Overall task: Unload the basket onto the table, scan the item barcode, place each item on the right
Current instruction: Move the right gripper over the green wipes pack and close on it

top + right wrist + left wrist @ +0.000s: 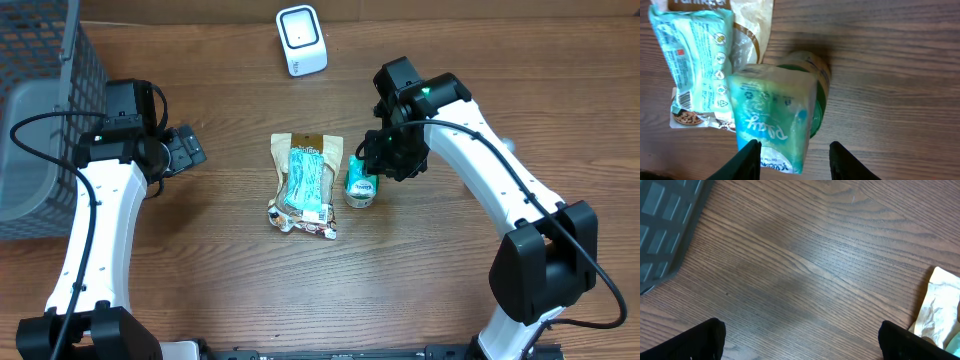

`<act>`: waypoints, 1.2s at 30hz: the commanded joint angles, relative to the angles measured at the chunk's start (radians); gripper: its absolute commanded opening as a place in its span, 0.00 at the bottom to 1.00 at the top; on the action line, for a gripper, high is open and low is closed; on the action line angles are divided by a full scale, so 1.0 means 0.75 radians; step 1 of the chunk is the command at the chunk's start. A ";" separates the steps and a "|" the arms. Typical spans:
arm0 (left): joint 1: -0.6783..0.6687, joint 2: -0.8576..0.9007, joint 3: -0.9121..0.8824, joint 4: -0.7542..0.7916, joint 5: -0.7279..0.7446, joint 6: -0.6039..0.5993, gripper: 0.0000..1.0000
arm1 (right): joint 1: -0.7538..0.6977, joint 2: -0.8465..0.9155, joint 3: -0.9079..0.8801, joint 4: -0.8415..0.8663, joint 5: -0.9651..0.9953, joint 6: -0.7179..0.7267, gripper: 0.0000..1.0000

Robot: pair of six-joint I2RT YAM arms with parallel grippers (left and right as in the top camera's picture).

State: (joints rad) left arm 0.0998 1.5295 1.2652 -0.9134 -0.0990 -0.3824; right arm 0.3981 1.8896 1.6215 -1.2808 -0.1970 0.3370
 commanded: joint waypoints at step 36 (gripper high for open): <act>-0.004 -0.015 0.012 0.002 -0.011 0.017 1.00 | 0.000 -0.018 -0.099 0.112 0.026 0.036 0.29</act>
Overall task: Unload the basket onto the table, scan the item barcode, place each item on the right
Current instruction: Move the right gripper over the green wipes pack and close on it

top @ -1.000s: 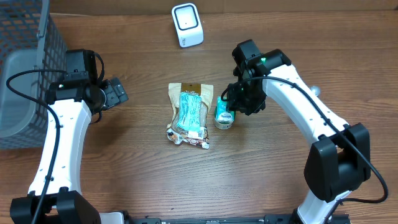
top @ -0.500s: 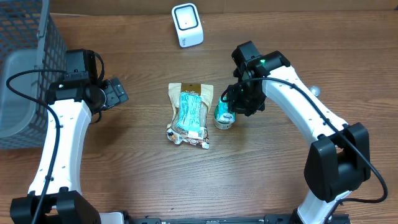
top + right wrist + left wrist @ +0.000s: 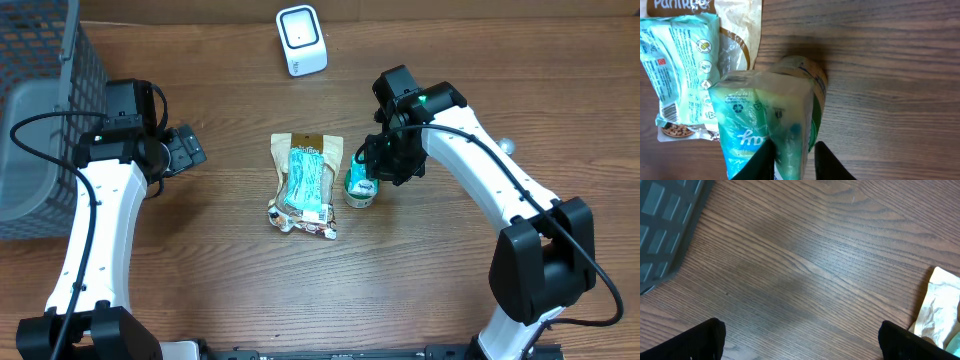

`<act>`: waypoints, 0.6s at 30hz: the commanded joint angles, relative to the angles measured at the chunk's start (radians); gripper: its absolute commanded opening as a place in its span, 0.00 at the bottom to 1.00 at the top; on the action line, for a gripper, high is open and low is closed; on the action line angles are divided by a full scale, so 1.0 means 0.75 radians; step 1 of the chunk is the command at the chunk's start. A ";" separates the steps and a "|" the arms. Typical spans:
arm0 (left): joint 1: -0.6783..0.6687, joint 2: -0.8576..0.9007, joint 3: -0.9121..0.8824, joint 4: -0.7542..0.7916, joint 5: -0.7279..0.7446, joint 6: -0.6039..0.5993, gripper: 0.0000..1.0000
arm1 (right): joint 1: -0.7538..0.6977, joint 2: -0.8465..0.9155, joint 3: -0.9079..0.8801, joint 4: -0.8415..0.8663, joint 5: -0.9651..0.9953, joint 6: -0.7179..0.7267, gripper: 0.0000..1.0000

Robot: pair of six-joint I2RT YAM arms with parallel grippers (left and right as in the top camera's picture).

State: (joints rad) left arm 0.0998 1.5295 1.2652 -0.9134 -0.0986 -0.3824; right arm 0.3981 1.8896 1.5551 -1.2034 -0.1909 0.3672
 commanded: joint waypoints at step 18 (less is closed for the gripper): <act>-0.004 -0.015 0.012 0.002 -0.011 0.017 1.00 | 0.001 -0.018 -0.065 0.090 0.019 -0.005 0.20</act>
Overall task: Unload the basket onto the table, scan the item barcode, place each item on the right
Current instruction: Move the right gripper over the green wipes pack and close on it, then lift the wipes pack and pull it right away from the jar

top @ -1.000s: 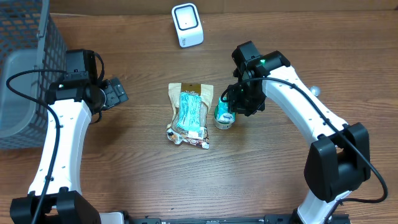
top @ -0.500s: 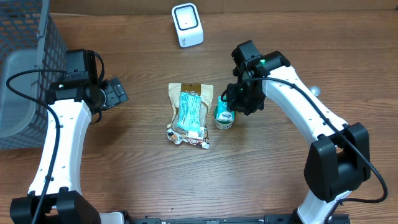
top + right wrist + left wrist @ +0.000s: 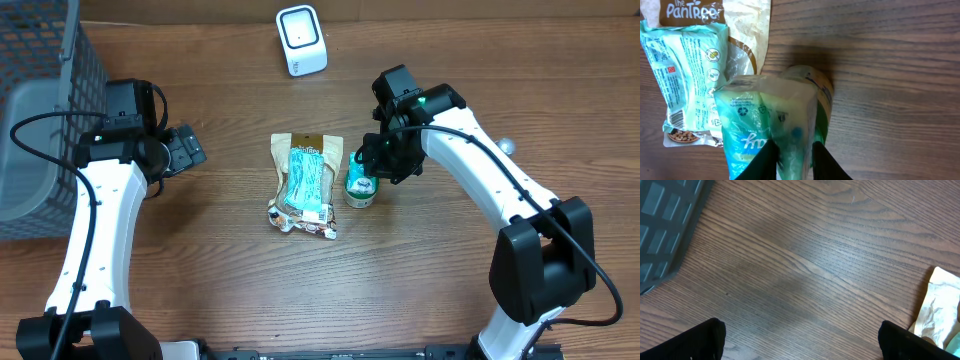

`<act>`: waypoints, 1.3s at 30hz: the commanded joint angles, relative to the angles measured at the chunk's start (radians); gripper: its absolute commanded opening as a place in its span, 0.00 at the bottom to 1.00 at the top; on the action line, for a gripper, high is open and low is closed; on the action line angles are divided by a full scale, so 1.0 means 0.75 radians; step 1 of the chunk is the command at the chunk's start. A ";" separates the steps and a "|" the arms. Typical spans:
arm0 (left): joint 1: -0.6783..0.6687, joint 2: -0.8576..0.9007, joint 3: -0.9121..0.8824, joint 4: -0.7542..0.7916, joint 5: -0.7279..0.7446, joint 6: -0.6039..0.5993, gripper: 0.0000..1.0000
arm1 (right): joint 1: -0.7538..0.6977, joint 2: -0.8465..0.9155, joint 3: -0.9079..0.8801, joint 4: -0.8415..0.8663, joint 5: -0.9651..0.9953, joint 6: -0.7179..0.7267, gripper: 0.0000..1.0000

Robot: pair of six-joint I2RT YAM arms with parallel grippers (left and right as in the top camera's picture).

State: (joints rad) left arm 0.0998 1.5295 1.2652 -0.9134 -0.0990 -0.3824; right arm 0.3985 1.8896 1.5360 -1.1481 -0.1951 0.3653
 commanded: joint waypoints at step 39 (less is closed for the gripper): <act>-0.004 -0.015 0.012 0.002 -0.011 0.016 1.00 | -0.265 -0.041 0.012 -0.163 -0.908 -0.674 0.04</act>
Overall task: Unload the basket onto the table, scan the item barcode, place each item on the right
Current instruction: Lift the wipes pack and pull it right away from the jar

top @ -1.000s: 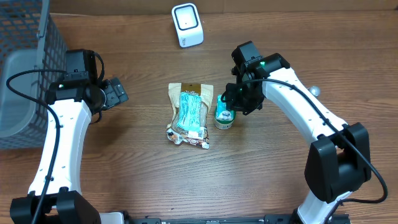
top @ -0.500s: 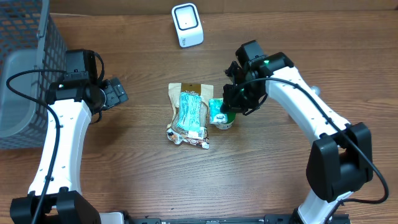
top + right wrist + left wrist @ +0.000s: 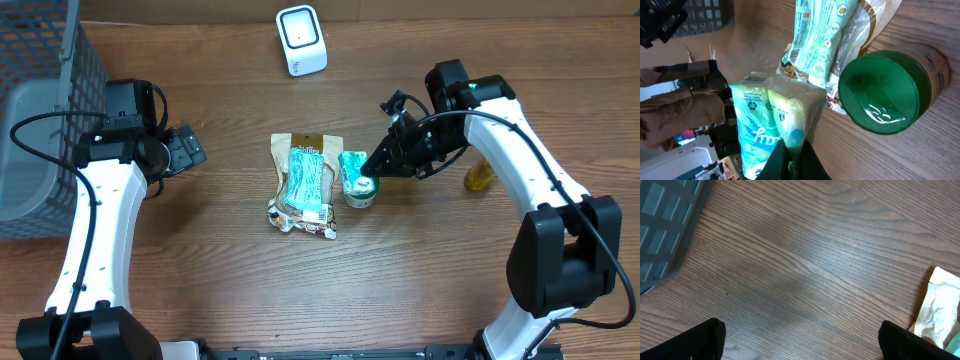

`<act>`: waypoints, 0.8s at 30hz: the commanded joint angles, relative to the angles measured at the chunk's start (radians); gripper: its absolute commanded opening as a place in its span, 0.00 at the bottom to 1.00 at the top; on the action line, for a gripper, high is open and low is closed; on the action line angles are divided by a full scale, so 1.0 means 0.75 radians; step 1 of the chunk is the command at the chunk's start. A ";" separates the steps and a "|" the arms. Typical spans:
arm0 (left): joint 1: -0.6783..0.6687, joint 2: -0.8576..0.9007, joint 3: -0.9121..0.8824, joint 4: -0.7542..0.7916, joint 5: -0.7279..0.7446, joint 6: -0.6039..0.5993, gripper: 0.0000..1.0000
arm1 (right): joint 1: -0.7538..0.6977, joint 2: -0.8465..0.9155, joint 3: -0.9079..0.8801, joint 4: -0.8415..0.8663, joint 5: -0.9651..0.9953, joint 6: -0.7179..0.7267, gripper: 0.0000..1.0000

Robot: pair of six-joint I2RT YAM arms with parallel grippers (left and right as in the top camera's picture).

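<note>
My right gripper (image 3: 792, 152) is shut on one end of a teal-and-white soft packet (image 3: 767, 117). The packet is tilted and clear of the table, just left of a green-lidded jar (image 3: 880, 92). From above, the right gripper (image 3: 376, 167) holds the packet (image 3: 351, 165) over the jar (image 3: 362, 196). The white barcode scanner (image 3: 301, 40) stands at the table's far edge. My left gripper (image 3: 186, 149) hangs at the left, and its wrist view shows it (image 3: 800, 345) open over bare wood.
A brown-and-teal snack bag (image 3: 304, 186) lies flat left of the jar, and the right wrist view also shows this bag (image 3: 830, 35). A dark mesh basket (image 3: 45, 90) fills the far left. A small yellow object (image 3: 479, 177) lies by the right arm.
The right arm has swung to the right and its wrist has tilted. The teal packet, then resting on the jar's lid, is now held off it. The left arm is unchanged.
First my right gripper was open around the teal packet lying on the jar. At the two later moments its fingers were shut on the packet, still on the lid. Now the packet is held off the jar at a tilt. The left arm never moved.
</note>
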State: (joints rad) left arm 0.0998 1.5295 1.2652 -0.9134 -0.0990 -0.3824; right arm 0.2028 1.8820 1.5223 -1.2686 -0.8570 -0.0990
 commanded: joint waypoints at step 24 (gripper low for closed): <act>-0.004 -0.015 0.012 0.002 -0.011 0.016 1.00 | -0.006 -0.031 0.030 -0.176 -0.626 -0.426 0.04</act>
State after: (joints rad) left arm 0.0998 1.5295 1.2652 -0.9134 -0.0986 -0.3824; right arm 0.2028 1.8820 1.5227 -1.3708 -1.2087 -0.3027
